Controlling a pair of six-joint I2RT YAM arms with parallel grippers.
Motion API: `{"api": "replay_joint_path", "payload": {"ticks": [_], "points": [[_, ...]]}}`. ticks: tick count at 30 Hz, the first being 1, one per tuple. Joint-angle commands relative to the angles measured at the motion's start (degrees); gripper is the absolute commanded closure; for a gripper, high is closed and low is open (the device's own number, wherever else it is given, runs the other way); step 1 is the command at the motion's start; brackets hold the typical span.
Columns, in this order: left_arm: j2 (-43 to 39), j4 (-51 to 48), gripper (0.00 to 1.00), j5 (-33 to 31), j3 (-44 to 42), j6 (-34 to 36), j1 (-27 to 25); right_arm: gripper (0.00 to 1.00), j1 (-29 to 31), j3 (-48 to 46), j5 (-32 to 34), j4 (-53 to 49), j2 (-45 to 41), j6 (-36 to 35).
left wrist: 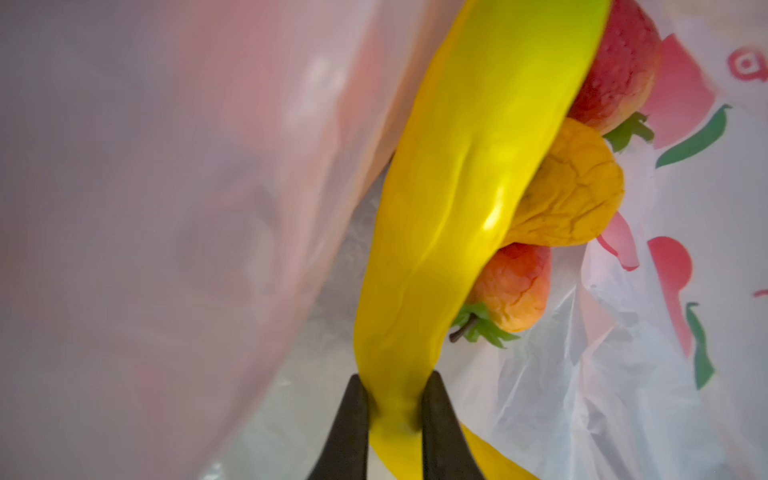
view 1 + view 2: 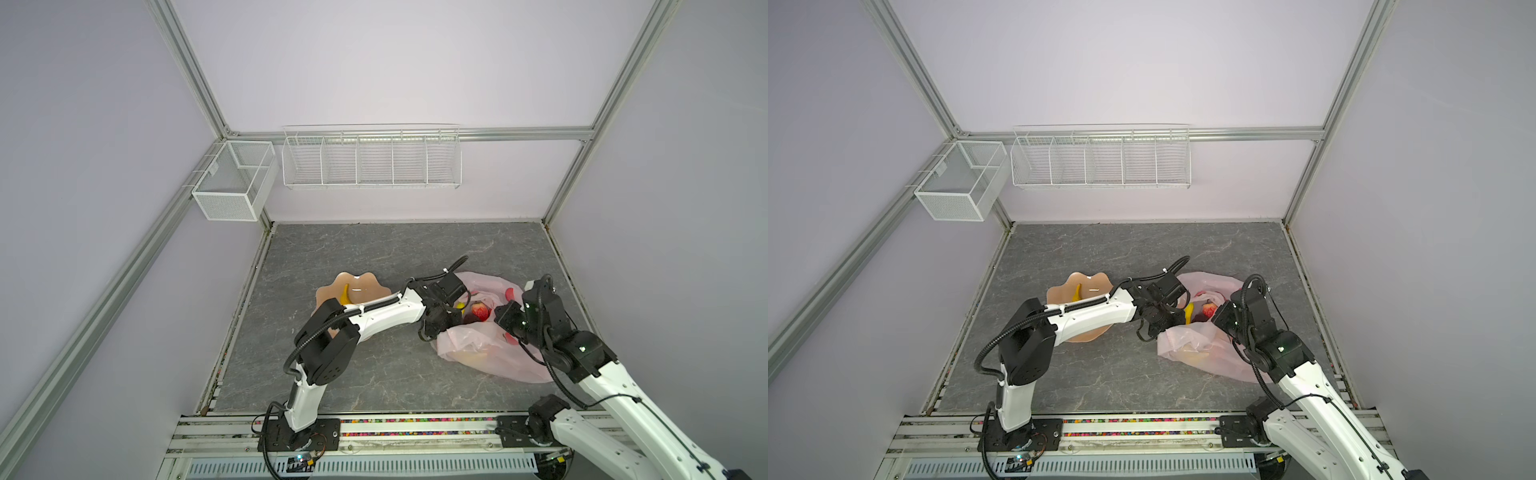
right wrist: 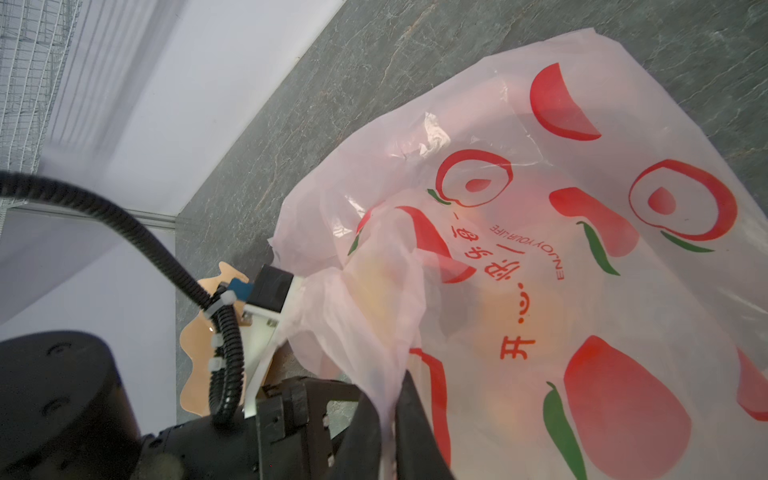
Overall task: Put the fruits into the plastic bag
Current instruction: 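Lower the banana into the bag and open the left gripper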
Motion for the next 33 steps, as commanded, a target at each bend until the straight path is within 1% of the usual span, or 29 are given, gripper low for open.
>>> {"api": "replay_joint_path", "payload": {"ticks": [1,8,13,14,15,16,19,20,22,28,33], "points": [[4.27,-2.85,1.0,2.44,5.99,2.62,-0.15,0.88,-0.38,0.77,-0.47,-0.97,-0.67,0.33],[12.02,-5.74,1.0,4.08,17.04,3.51,-0.17,0.88,-0.38,0.33,-0.75,-0.61,-0.7,0.57],[15.14,-4.21,1.0,5.91,20.91,3.05,-0.3,0.88,-0.43,0.0,-0.97,0.09,-0.37,0.75],[15.64,-3.86,0.97,6.82,21.49,2.84,-0.31,0.89,-0.37,-0.02,-1.05,0.14,-0.24,0.84],[16.08,-3.17,0.94,7.76,21.6,2.7,-0.3,0.88,-0.44,-0.01,-1.07,0.19,-0.17,0.84],[16.3,-2.51,0.87,8.51,21.53,2.35,-0.3,0.88,-0.37,-0.04,-1.04,0.25,-0.1,0.78],[14.87,-1.5,0.51,8.11,19.96,1.68,-0.26,0.88,-0.37,-0.02,-0.84,0.14,-0.12,0.5],[13.84,-0.74,0.42,7.68,18.88,1.22,-0.13,0.88,-0.44,0.0,-0.78,0.03,-0.15,0.51],[11.58,1.15,0.32,7.38,16.45,0.03,0.45,0.88,-0.49,-0.02,-0.59,-0.02,-0.35,0.41],[4.77,2.81,0.21,6.36,9.77,-1.52,2.04,0.88,-0.68,-0.04,-0.47,-0.25,-0.34,0.23],[-2.23,2.23,0.19,3.7,2.25,-1.85,3.51,0.88,-0.82,0.08,-0.38,-0.72,-0.36,0.15]]}}
